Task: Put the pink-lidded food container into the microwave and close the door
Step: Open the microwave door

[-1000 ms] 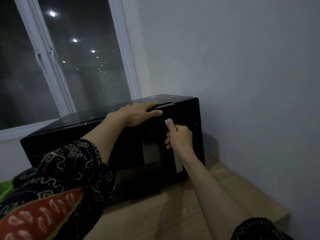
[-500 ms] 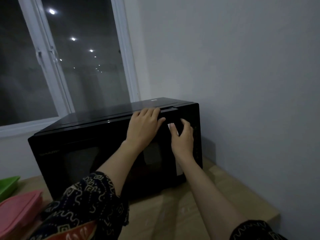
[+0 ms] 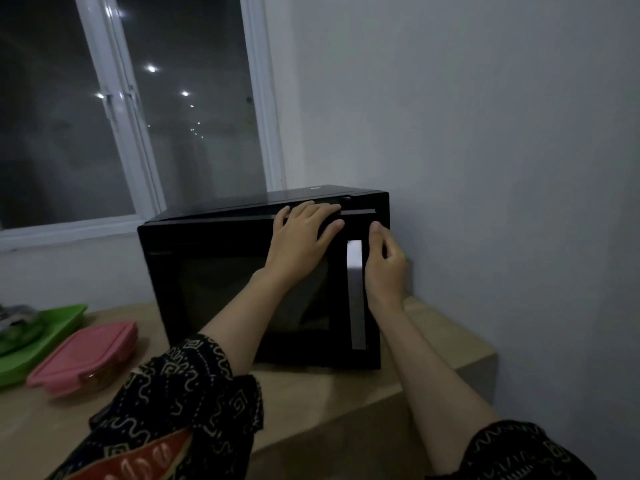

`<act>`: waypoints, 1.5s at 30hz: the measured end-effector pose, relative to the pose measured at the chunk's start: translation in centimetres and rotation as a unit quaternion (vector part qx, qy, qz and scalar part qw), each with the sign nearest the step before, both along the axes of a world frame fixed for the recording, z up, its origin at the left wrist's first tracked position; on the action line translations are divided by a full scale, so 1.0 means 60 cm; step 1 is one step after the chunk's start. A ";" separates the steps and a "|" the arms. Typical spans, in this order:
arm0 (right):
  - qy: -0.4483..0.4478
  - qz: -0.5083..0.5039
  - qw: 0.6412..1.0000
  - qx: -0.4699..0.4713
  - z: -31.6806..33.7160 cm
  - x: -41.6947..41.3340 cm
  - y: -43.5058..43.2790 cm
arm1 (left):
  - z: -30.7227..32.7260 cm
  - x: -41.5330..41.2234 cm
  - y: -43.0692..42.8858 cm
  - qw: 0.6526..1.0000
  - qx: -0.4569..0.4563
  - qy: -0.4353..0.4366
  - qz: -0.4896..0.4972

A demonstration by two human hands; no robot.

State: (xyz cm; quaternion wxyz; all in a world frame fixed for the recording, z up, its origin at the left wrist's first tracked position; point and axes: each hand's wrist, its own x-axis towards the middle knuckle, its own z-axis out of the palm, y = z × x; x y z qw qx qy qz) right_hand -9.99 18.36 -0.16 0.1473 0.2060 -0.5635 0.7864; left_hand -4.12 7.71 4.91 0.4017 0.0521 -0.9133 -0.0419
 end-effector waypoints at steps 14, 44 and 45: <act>0.192 0.108 0.974 0.062 -0.008 0.259 0.028 | 0.001 0.288 0.003 0.966 0.201 0.033 -0.160; 0.291 0.175 0.939 0.055 -0.009 0.490 -0.126 | 0.002 0.581 -0.129 0.880 0.436 -0.086 -0.170; 0.296 0.172 0.938 0.059 -0.009 0.491 -0.126 | 0.002 0.582 -0.128 0.878 0.440 -0.082 -0.170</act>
